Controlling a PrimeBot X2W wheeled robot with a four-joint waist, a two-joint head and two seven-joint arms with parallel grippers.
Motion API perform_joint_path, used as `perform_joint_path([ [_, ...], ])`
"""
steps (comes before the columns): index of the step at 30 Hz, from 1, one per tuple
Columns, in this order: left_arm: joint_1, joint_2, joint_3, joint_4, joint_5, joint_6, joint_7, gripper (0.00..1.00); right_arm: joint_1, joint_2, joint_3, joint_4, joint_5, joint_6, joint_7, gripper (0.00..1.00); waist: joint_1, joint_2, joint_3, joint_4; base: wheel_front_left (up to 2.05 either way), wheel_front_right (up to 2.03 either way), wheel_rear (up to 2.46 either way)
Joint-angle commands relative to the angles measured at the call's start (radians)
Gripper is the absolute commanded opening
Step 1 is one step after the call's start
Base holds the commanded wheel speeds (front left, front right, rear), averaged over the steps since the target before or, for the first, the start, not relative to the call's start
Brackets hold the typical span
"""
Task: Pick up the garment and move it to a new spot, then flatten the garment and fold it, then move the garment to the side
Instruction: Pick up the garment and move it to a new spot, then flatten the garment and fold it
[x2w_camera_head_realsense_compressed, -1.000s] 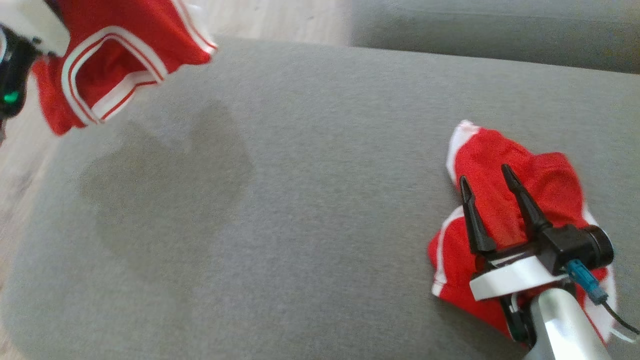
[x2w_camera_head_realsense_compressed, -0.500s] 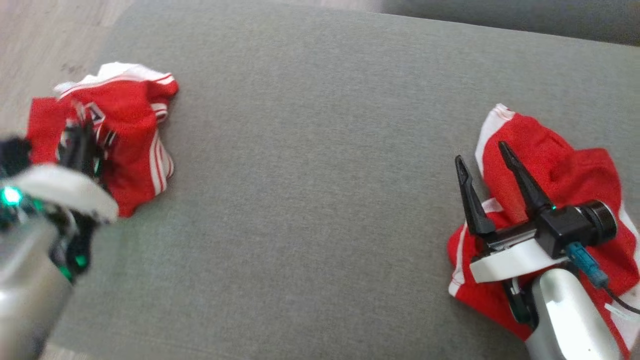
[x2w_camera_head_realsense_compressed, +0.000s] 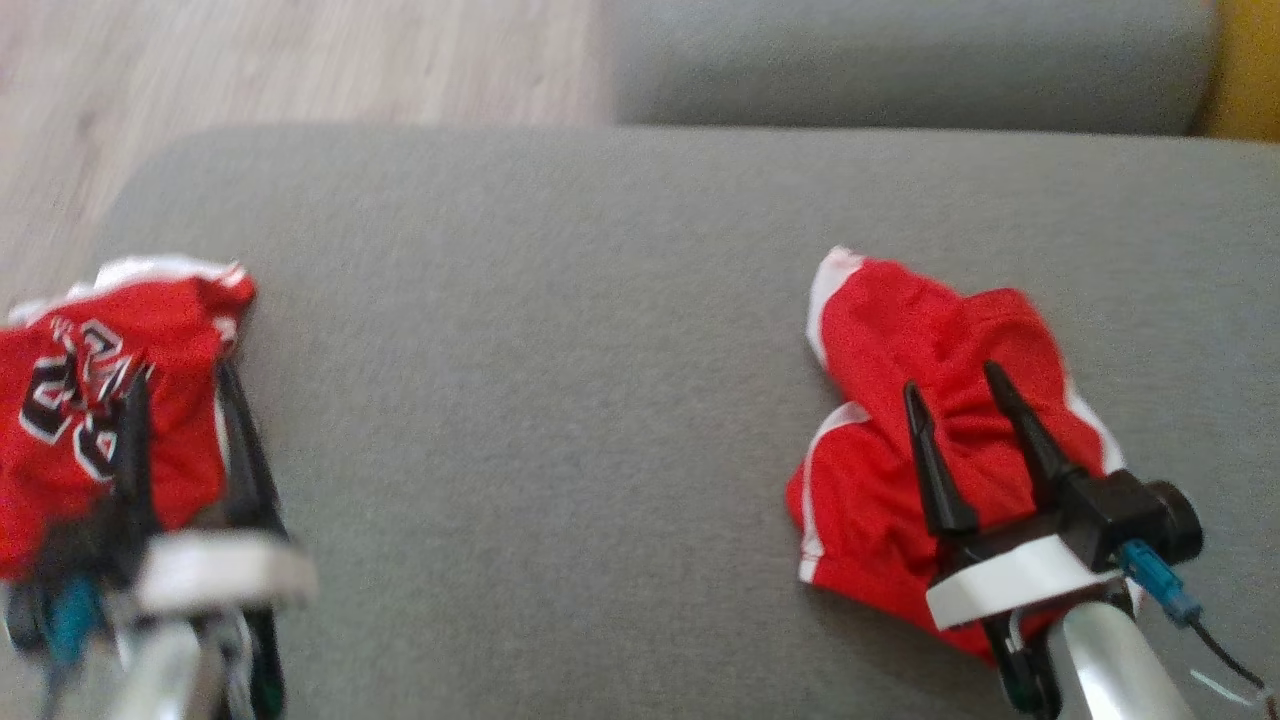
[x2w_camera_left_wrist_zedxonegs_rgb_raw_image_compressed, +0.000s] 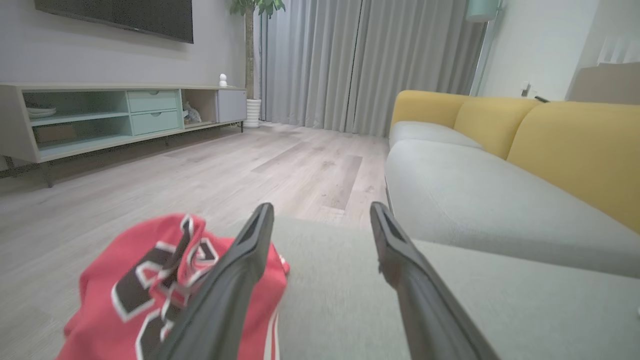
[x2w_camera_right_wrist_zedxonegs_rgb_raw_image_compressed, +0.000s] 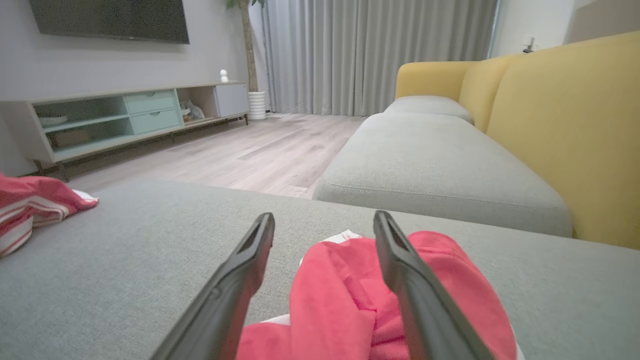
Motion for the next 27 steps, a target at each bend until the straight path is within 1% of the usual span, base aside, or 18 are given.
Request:
perform_joint_path([
  [1,0.0,0.011,0.073,-0.07,0.047,0.004,-0.005,1.0,-0.013,0.003,0.024,-0.028,0.016,-0.001,-0.004,1.0,0.0001,0.0,-0.074,-0.079,0.0,0.0,0.0],
  [3,0.083,-0.047,0.112,-0.138,0.122,0.005,-0.005,1.0,-0.003,0.005,0.029,-0.018,0.033,-0.001,-0.004,1.0,0.0001,0.0,-0.095,-0.102,0.0,0.0,0.0],
  [4,0.119,-0.075,0.126,-0.166,0.151,-0.002,-0.005,1.0,0.004,0.006,0.028,-0.016,0.042,-0.001,-0.004,1.0,0.0001,0.0,-0.104,-0.111,0.0,0.0,0.0],
  [8,0.235,-0.18,0.182,-0.236,0.253,-0.05,-0.005,1.0,0.042,0.009,0.028,-0.01,0.074,-0.001,-0.004,1.0,0.0001,0.0,-0.143,-0.136,0.0,0.0,0.0],
  [10,0.285,-0.222,0.199,-0.243,0.308,-0.07,-0.005,1.0,0.069,0.008,0.032,-0.011,0.079,-0.001,-0.004,1.0,0.0001,0.0,-0.162,-0.142,0.0,0.0,0.0],
  [13,0.339,-0.262,0.208,-0.248,0.377,-0.091,-0.005,1.0,0.114,0.011,0.032,-0.014,0.088,-0.001,-0.004,1.0,0.0001,0.0,-0.185,-0.148,0.0,0.0,0.0],
  [16,0.372,-0.285,0.199,-0.251,0.416,-0.115,-0.005,1.0,0.152,0.012,0.033,-0.023,0.079,-0.001,-0.004,1.0,0.0001,0.0,-0.198,-0.149,0.0,0.0,0.0],
  [20,0.389,-0.296,0.165,-0.254,0.473,-0.144,-0.005,1.0,0.181,0.017,0.008,-0.033,0.064,-0.001,-0.004,1.0,0.0001,0.0,-0.206,-0.146,0.0,0.0,0.0],
  [23,0.394,-0.299,0.144,-0.253,0.499,-0.154,-0.005,1.0,0.195,0.021,-0.011,-0.037,0.058,-0.001,-0.004,1.0,0.0001,0.0,-0.211,-0.142,0.0,0.0,0.0],
  [27,0.4,-0.303,0.136,-0.25,0.502,-0.153,-0.005,1.0,0.203,0.024,-0.016,-0.04,0.055,-0.001,-0.004,1.0,0.0001,0.0,-0.212,-0.138,0.0,0.0,0.0],
])
